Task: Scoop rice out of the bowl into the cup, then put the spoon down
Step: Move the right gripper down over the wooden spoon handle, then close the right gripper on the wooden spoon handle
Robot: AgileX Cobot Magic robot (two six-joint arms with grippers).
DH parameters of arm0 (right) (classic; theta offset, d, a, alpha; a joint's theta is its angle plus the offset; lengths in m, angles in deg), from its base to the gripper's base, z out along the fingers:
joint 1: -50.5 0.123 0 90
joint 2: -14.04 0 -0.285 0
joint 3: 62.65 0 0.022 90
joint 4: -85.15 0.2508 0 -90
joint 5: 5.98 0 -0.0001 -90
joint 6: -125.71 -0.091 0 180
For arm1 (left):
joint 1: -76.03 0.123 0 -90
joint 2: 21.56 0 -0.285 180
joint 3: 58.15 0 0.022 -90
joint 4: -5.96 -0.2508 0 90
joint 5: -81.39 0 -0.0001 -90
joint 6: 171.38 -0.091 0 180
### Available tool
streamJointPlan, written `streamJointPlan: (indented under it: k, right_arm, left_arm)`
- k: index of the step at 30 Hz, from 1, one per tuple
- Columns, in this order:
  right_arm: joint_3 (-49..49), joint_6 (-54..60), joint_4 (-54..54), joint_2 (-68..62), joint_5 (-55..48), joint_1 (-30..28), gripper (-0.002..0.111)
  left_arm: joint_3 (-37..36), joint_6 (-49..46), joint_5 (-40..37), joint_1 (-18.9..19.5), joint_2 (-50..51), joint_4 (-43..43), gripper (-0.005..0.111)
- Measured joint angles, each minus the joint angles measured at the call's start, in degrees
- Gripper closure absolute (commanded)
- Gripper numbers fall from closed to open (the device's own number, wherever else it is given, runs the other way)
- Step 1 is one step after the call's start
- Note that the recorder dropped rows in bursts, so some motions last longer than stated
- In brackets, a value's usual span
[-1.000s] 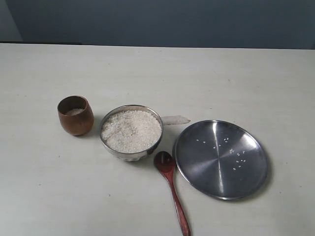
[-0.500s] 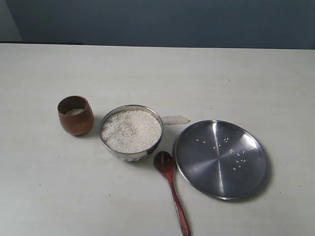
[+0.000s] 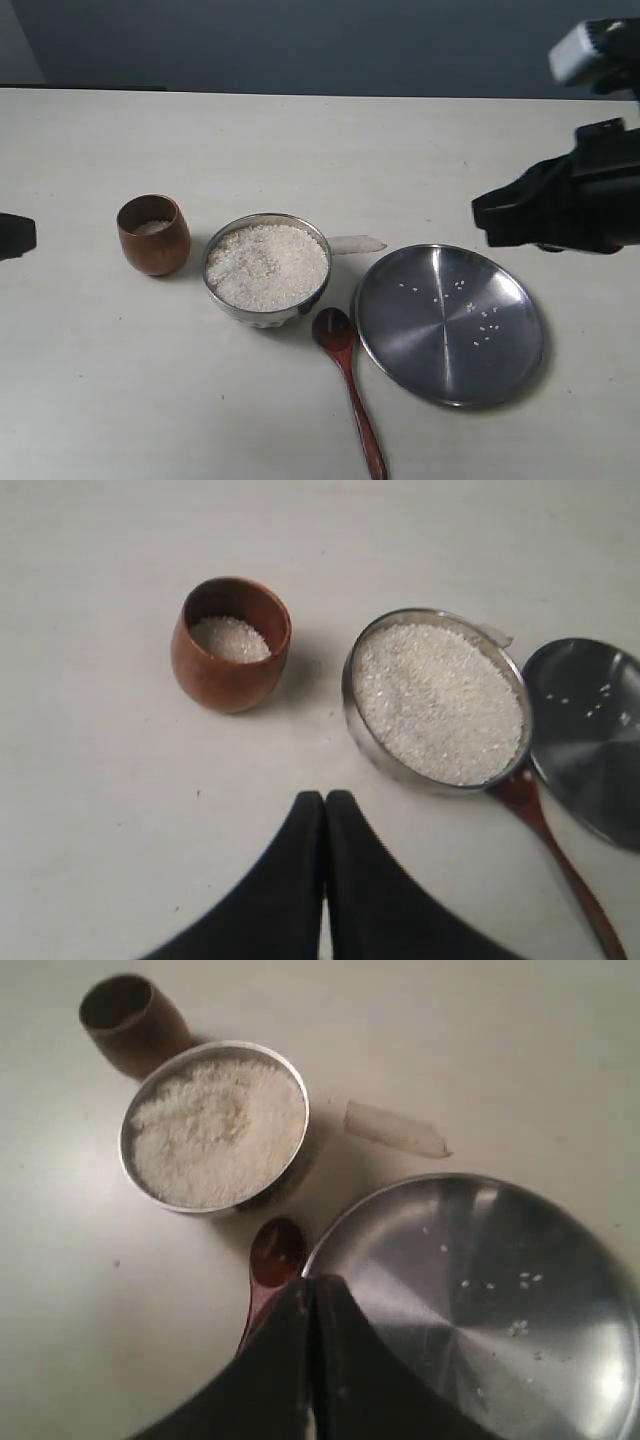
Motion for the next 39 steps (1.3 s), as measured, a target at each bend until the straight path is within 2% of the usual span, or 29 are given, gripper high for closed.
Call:
streamJointPlan:
  k: [7,13,15,16,19,22,24,31,32,36,39]
  right_arm:
    - [1.0,0.4,0.0,-12.0,-1.0,8.2,0.109]
    - [1.0,-1.7,-0.3,-18.2,-0.2,17.0,0.109]
    - [1.0,-8.3,-3.6,-20.0,2.4,20.9,0.109]
    - [1.0,-15.3,-7.9,-20.5,4.8,23.4,0.109]
    - [1.0,-28.2,-16.2,-20.7,8.0,27.1,0.109]
    - [1.0,-48.5,-32.8,-20.7,8.7,32.8,0.109]
    - [1.0,-57.9,-40.9,-20.7,6.4,35.7,0.109]
    - [1.0,-62.2,-40.4,-25.2,1.4,37.4,0.109]
    - [1.0,-62.2,-40.2,-26.1,1.4,37.7,0.107]
    - [1.0,-62.4,-40.1,-28.9,5.5,40.3,0.085]
    - [1.0,-63.7,-40.1,-30.4,6.4,40.8,0.077]
  left_arm:
    - [0.0,-1.5,0.0,0.0,6.9,-1.2,0.106]
    - [-0.1,-2.0,0.4,0.0,8.2,-1.9,0.106]
    - [-0.7,-2.0,0.4,0.0,8.3,-2.5,0.106]
    - [-1.1,-2.0,0.5,0.0,8.3,-2.7,0.106]
    - [-1.7,-2.1,0.6,0.0,8.3,-3.5,0.106]
    - [-2.2,-2.1,0.6,0.0,8.3,-4.1,0.106]
    - [-2.3,-2.1,0.3,0.0,8.3,-4.1,0.106]
    - [-2.5,-2.2,0.3,0.0,8.3,-4.1,0.106]
    - [-2.5,-2.2,0.3,0.0,8.3,-4.1,0.106]
    - [-2.5,-2.2,0.3,0.0,8.3,-4.1,0.106]
    - [-2.5,-2.2,0.3,0.0,8.3,-4.4,0.106]
